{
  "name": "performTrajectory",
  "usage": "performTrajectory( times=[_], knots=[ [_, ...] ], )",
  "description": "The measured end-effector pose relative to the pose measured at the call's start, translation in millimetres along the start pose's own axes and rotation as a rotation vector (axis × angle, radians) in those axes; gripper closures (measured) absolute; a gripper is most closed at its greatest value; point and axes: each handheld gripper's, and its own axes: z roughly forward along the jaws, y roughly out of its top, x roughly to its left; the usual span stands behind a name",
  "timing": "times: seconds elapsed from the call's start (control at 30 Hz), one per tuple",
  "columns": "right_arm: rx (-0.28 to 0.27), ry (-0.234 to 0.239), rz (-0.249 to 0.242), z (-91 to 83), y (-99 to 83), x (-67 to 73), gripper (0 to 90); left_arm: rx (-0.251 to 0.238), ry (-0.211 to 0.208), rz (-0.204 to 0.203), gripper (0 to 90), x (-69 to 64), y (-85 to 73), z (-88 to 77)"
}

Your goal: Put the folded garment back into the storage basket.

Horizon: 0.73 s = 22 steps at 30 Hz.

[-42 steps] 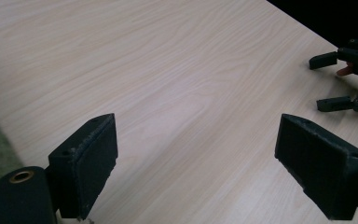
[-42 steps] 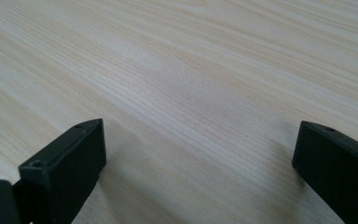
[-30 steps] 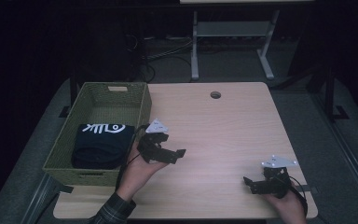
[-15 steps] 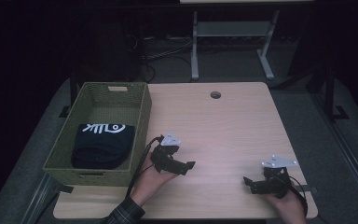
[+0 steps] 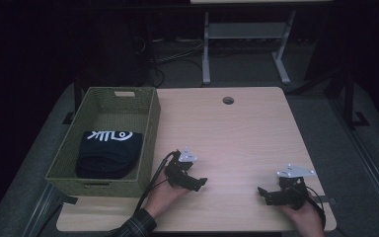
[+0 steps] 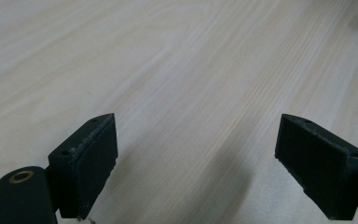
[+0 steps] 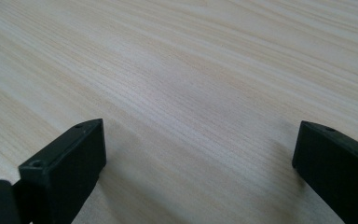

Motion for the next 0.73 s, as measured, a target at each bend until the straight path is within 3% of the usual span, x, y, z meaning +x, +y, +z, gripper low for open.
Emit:
performTrajectory(
  times=[0.07, 0.27, 0.3, 0.73],
  knots=[
    [0.0, 0.0, 0.0, 0.0, 0.0, 0.0, 2.4, 0.013, 0.012, 0.006, 12.7, -0.6, -2.5, 4.8],
    [0.0, 0.0, 0.0, 0.0, 0.0, 0.1, 2.4, -0.03, 0.067, 0.061, 12.6, -4.9, -8.6, 8.6],
    [0.0, 0.0, 0.0, 0.0, 0.0, 0.1, 2.4, -0.05, 0.067, 0.058, 12.6, -5.3, -10.6, 9.2],
    [0.0, 0.001, 0.0, 0.0, 0.0, 0.1, 2.4, -0.049, 0.067, 0.058, 12.7, -5.3, -10.5, 9.2]
  ],
)
